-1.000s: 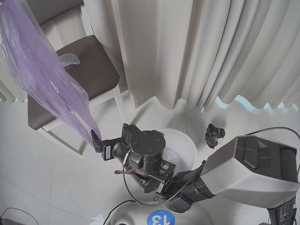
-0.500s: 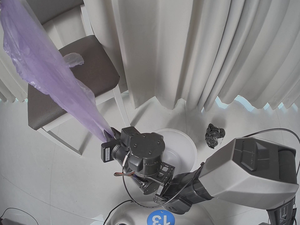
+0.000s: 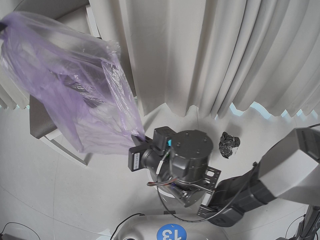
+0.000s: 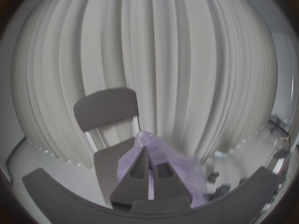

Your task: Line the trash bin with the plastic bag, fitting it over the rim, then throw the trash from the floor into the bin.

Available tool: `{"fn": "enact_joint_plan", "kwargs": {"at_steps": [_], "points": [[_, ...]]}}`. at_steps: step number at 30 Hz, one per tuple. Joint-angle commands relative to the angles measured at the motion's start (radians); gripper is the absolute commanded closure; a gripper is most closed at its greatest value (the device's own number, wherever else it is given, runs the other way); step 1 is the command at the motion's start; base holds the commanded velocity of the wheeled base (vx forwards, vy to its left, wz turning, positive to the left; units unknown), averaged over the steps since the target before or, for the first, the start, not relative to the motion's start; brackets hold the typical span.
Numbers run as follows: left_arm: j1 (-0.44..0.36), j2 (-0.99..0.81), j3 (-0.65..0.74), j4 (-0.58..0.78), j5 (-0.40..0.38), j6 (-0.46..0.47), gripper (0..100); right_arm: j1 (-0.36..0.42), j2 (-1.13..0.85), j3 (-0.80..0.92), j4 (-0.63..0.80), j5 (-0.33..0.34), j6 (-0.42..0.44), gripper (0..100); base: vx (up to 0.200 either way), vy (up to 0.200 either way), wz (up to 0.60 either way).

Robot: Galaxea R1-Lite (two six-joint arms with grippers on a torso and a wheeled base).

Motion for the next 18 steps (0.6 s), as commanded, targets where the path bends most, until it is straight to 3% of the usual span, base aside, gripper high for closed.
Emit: {"fn": "enact_joint_plan", "kwargs": {"at_steps": [1, 5, 11, 18], "points": [[0.054, -0.013, 0.012, 0.248, -0.032, -0.07, 100, -0.069, -0.308, 0.247, 0.089, 0.001, -0.005, 100, 0.0, 0.0, 0.0], [0.072, -0.018, 0.026, 0.303, -0.186, -0.13, 100, -0.143, -0.483, 0.338, 0.204, 0.018, -0.006, 100, 0.0, 0.0, 0.0], [0.081, -0.045, 0.129, 0.286, -0.275, -0.133, 100, -0.201, -0.698, 0.393, 0.418, 0.106, -0.006, 100, 0.0, 0.0, 0.0], [0.081, -0.055, 0.218, 0.234, -0.364, -0.135, 100, -0.201, -0.845, 0.395, 0.599, 0.123, -0.005, 100, 0.0, 0.0, 0.0]]}}
